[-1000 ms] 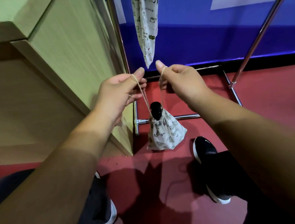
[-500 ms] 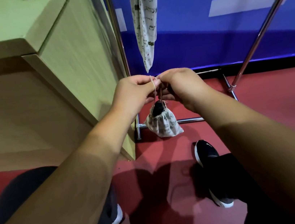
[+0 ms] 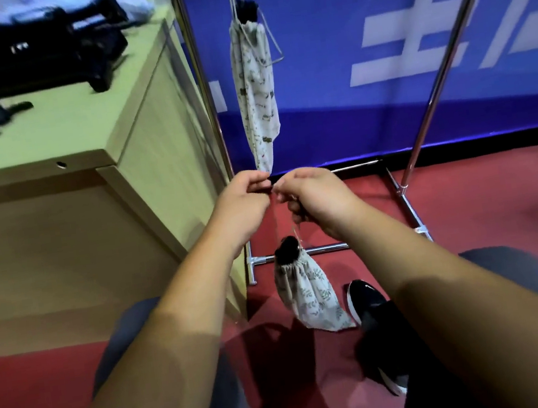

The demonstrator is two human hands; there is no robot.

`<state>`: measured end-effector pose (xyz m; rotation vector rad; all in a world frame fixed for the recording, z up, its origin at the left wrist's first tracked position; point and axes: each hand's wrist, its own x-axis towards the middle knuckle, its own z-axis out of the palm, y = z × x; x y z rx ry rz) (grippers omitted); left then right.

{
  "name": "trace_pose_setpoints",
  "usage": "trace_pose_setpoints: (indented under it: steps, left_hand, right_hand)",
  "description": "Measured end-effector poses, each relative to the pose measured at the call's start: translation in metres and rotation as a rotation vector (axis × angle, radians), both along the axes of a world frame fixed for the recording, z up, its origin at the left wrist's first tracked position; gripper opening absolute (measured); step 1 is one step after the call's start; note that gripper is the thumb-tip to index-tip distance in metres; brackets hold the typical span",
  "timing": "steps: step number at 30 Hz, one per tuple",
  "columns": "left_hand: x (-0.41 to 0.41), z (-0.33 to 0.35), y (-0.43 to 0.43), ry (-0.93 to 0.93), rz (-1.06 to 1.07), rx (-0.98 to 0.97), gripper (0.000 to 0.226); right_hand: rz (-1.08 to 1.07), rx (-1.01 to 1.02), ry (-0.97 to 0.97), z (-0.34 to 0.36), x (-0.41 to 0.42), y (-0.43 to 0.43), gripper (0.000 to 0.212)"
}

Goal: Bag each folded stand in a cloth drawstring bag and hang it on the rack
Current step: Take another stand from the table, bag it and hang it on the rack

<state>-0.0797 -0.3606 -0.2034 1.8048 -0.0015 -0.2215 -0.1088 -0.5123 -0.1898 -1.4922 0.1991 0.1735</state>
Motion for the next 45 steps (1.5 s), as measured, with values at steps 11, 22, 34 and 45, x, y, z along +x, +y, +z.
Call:
trace_pose_setpoints:
  steps: [11, 22, 34, 45]
  left_hand:
    - [-0.015, 0.072, -0.009, -0.125, -0.209, 0.072, 0.017]
    - [0.011, 0.201, -0.056, -0.388, -0.143, 0.284, 0.009]
    - [0.067, 0.281, -0.092, -0.515, -0.105, 0.433, 0.017]
    - [0.139, 0.317, -0.117, -0.598, 0.045, 0.530, 0.023]
  right_hand:
    - [-0.021, -0.658, -0.383, 0.093, -0.030, -0.025, 0.005]
    - [-0.150, -1.213, -0.516, 0.210, -0.001, -0.067, 0.016]
    - [-0.328, -0.868, -0.527, 0.282, 0.058, -0.087, 0.014]
    - [-0.464, -0.894, -0.658, 0.296, 0.141, -0.103, 0.008]
